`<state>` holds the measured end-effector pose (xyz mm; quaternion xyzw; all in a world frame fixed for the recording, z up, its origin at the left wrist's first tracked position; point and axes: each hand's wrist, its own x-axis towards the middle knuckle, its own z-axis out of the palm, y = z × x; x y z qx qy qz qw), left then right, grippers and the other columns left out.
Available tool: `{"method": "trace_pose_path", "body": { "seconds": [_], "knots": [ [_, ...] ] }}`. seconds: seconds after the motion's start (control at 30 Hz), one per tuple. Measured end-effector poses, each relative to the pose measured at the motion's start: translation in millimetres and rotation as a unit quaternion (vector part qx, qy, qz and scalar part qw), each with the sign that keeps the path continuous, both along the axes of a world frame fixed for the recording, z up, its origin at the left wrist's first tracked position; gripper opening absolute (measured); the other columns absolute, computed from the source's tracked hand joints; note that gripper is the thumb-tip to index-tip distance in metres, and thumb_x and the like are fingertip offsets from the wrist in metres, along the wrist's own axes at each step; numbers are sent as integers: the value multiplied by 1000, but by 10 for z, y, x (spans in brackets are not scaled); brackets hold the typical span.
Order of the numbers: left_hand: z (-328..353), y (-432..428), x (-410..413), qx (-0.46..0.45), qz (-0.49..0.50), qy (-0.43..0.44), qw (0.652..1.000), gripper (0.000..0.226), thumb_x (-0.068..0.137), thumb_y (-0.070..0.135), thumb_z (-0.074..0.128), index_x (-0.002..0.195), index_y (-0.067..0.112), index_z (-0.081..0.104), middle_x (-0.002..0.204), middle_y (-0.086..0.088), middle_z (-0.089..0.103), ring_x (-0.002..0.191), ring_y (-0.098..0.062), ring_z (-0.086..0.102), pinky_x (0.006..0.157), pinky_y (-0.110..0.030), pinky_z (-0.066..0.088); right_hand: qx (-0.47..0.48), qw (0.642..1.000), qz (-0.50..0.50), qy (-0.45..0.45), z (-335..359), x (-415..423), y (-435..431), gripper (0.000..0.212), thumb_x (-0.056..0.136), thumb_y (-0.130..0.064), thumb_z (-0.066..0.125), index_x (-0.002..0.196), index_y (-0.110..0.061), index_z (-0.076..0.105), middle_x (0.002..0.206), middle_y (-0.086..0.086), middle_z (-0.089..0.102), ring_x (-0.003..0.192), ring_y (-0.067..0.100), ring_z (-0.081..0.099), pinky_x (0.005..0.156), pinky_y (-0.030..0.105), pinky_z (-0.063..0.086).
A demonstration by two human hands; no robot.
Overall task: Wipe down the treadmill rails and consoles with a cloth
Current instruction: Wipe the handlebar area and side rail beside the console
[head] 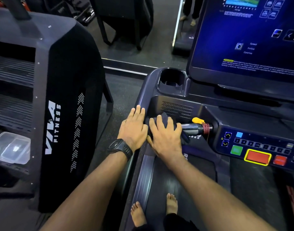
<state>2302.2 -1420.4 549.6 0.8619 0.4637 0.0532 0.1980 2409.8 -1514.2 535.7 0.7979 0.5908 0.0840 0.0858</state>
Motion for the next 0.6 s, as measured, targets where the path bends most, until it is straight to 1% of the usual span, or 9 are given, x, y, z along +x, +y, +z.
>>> {"method": "trace_pose_path", "body": {
  "seconds": [0.07, 0.1, 0.2, 0.3, 0.33, 0.4, 0.5, 0.53, 0.6],
  "knots": [
    [14, -5, 1, -3, -2, 2, 1000, 68, 94, 21, 38, 159, 16, 17, 168, -2, 4, 154, -16, 3, 120, -44, 27, 12, 1000, 17, 15, 75, 83, 151, 51, 93, -60, 43, 121, -21, 62, 117, 5, 63, 99, 34, 57, 86, 50, 41],
    [21, -13, -5, -5, -3, 3, 1000, 68, 94, 21, 37, 159, 16, 16, 168, -1, 4, 154, -16, 2, 120, -44, 26, 5, 999, 17, 29, 131, 98, 250, 48, 95, -59, 40, 116, -22, 62, 112, 4, 63, 97, 33, 57, 83, 48, 39],
    [15, -37, -33, -3, -3, 3, 1000, 67, 95, 22, 37, 159, 17, 16, 168, -1, 3, 154, -15, 2, 120, -43, 25, -1, 999, -9, 45, 144, 61, 284, 48, 96, -60, 40, 118, -22, 60, 115, 4, 61, 100, 33, 55, 84, 47, 36],
    [-2, -54, -40, 8, -11, 13, 1000, 67, 96, 22, 36, 159, 17, 15, 168, -2, 4, 154, -16, 3, 120, -44, 27, 14, 1000, -17, 6, 20, 36, 6, 57, 91, -62, 49, 130, -21, 56, 125, 8, 60, 104, 35, 54, 88, 52, 38],
    [-3, -50, -40, 9, -11, 16, 1000, 68, 95, 22, 36, 159, 17, 14, 168, -2, 3, 154, -17, 2, 119, -45, 27, 17, 1000, -9, 1, 24, 52, -8, 56, 91, -62, 49, 129, -21, 57, 124, 7, 61, 103, 35, 54, 88, 52, 38],
    [-2, -46, -44, 7, -11, 19, 1000, 68, 96, 23, 37, 159, 17, 14, 168, -2, 3, 154, -17, 2, 120, -45, 26, 14, 999, 2, 38, 168, 122, 156, 51, 93, -61, 42, 120, -23, 61, 117, 4, 64, 101, 33, 57, 86, 49, 39],
    [-3, -69, -63, 15, -15, 21, 1000, 67, 96, 23, 36, 159, 16, 14, 168, -2, 4, 154, -18, 3, 119, -45, 27, -33, 993, -60, 92, 308, 254, 424, 51, 95, -58, 36, 117, -22, 65, 117, 4, 65, 106, 33, 58, 86, 48, 38],
    [-4, -81, -67, 17, -16, 24, 999, 67, 96, 24, 37, 159, 16, 14, 168, -3, 4, 154, -18, 4, 119, -45, 28, -26, 994, -62, 86, 300, 257, 389, 50, 94, -57, 37, 116, -22, 65, 115, 4, 66, 105, 33, 58, 86, 48, 38],
    [0, -94, -75, 19, -16, 26, 999, 67, 97, 24, 37, 159, 15, 14, 168, -3, 4, 154, -18, 4, 119, -44, 28, 9, 997, -53, 46, 213, 201, 155, 46, 92, -56, 42, 112, -21, 63, 109, 4, 66, 98, 33, 57, 84, 48, 38]
  ]
}}
